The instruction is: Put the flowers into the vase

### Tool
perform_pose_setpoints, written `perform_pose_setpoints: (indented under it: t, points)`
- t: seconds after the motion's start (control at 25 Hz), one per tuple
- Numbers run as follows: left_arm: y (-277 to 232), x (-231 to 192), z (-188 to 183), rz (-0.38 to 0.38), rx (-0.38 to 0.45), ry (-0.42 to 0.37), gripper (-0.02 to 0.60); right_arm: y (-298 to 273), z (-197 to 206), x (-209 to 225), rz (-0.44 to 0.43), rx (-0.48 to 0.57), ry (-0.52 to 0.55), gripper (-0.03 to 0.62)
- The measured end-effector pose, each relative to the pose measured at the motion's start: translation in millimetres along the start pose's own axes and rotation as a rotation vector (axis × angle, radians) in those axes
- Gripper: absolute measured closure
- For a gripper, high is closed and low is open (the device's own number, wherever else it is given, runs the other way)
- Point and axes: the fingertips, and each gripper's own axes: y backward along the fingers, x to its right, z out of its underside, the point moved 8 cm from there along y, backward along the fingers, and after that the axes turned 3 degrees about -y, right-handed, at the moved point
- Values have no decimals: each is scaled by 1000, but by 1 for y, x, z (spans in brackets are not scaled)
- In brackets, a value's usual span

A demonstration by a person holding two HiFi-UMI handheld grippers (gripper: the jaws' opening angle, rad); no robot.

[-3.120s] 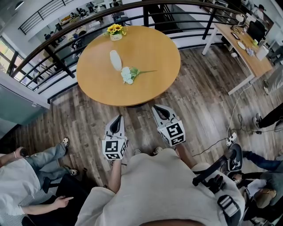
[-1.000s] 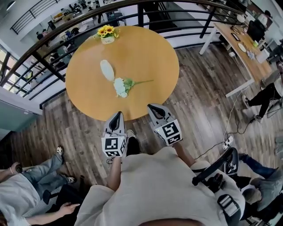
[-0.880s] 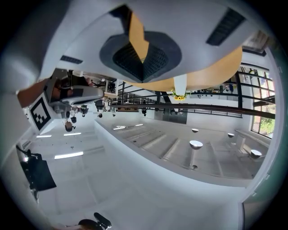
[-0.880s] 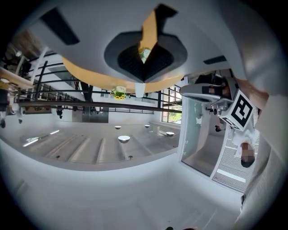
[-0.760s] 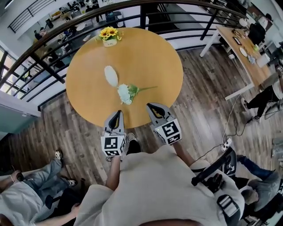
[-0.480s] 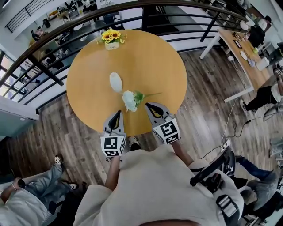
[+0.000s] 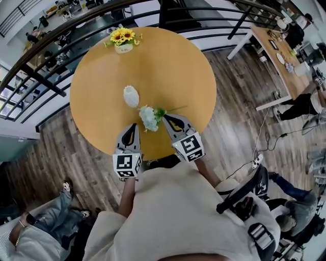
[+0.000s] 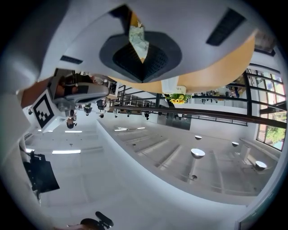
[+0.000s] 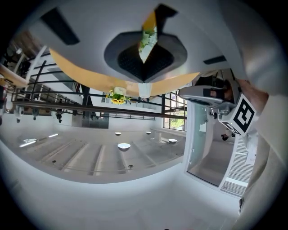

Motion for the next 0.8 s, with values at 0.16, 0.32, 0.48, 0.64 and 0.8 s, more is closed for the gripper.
perform_pose_setpoints:
  t: [0.16, 0.32, 0.48, 0.64, 0.8]
  points:
    - [-4, 0, 2, -25, -21, 23, 574, -6, 9, 8, -48, -43, 11, 585]
    - [-7, 3, 10, -50, -52, 49, 574, -12, 26, 15, -98, -138, 50, 583]
    - [-10, 6, 19, -60, -77, 63, 574, -17, 46, 19, -154, -217, 55, 535]
    - [-12, 16, 24, -75, -99, 65, 574, -15, 66, 24, -218, -281, 32, 335]
    - [-17, 19, 24, -91, -109, 69, 574, -20, 80, 29, -262, -381, 137, 307]
